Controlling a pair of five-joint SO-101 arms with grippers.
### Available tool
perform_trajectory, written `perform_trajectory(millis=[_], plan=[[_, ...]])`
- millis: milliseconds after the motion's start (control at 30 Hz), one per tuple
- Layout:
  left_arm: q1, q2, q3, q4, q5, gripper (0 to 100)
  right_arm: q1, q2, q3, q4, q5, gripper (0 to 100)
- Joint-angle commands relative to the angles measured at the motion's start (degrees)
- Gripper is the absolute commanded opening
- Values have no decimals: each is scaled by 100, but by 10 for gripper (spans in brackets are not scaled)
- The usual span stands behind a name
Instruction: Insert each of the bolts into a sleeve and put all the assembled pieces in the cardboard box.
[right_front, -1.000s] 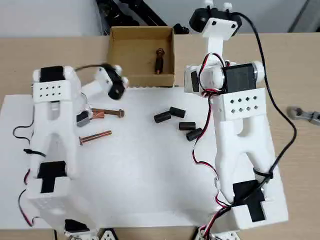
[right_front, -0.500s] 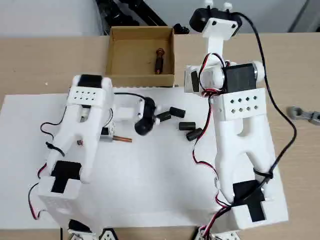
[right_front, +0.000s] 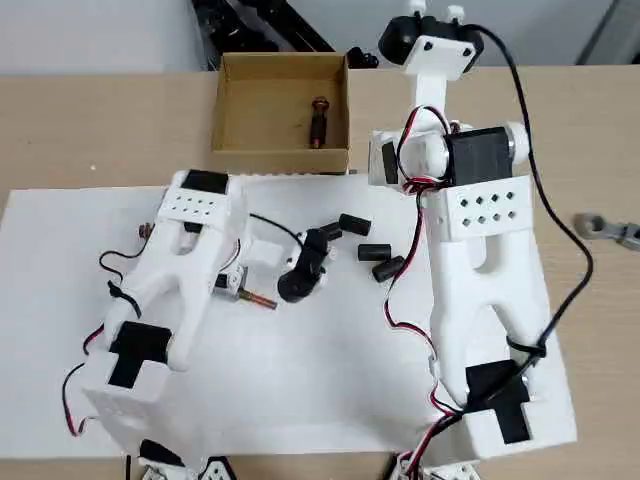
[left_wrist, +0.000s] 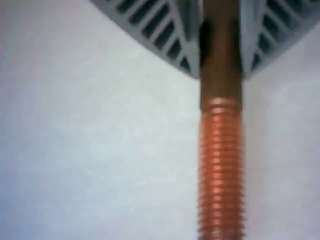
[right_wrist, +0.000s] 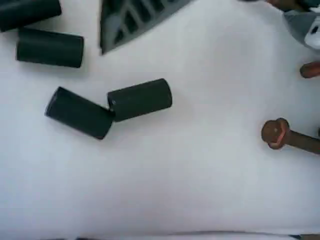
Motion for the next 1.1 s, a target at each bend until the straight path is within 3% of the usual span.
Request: perform_trajectory(millis=[0, 300, 467, 633, 767, 1067], plan=[[26, -334, 92, -448, 211, 61, 13, -286, -237, -31, -53, 190], [18, -396, -84, -404, 844, 149, 4, -286, -237, -31, -53, 190], [26, -396, -681, 193, 993, 176, -4, -286, -237, -31, -53, 190], [0, -396, -1560, 862, 1881, 176, -92, -295, -237, -31, -53, 190], [35, -396, -2193, 1090, 3798, 151, -127, -295, -237, -31, -53, 190], [26, -396, -2360, 1099, 9442, 148, -127, -295, -237, -31, -53, 190]])
